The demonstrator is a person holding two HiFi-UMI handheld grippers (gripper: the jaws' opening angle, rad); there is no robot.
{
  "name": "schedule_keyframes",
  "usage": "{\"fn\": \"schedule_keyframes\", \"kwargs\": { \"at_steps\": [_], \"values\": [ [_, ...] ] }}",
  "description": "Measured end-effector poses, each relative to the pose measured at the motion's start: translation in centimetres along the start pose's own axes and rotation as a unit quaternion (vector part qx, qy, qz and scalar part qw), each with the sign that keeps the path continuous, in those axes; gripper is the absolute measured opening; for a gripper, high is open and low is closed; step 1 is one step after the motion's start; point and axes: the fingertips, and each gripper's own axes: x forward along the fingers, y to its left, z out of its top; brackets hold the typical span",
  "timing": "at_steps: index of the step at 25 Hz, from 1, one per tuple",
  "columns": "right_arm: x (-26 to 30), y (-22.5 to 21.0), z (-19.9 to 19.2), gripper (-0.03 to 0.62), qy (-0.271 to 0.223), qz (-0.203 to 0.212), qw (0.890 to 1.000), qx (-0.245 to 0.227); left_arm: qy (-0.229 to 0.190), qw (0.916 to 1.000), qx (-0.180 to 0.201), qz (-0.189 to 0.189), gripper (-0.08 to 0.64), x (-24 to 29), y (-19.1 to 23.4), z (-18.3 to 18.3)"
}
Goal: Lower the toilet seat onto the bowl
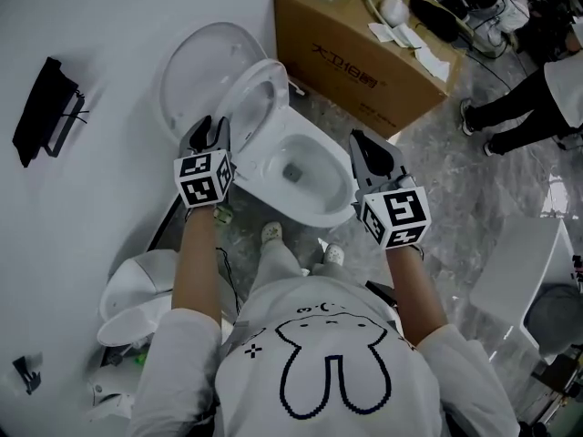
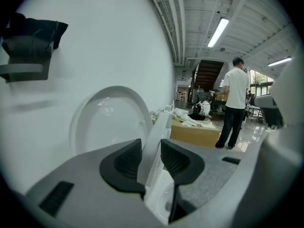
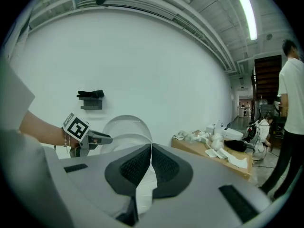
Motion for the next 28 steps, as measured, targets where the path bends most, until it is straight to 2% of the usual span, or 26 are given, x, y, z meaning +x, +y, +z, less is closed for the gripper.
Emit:
{"fn": "schedule_keyframes", "kwargs": {
  "at_steps": [8, 18, 28],
  "values": [
    [-3.1, -1.4, -0.6, 0.029, -0.006, 0.009, 1.000, -0.003, 0.017, 0.9998, 0.006, -0.003, 0.135, -1.2, -3.5, -1.1],
    [-7.1, -4.0, -2.6, 0.029, 0.000, 0.018, 1.000, 0.001, 0.026, 0.9996, -0.012, 0.008, 0.150, -2.3, -7.1, -2.5],
    [-10.3, -6.3, -4.7, 0.029, 0.006, 0.038, 0.999, 0.005, 0.049, 0.9987, 0.010, 0.012, 0.156, -3.0, -11.3, -4.4]
  ]
}}
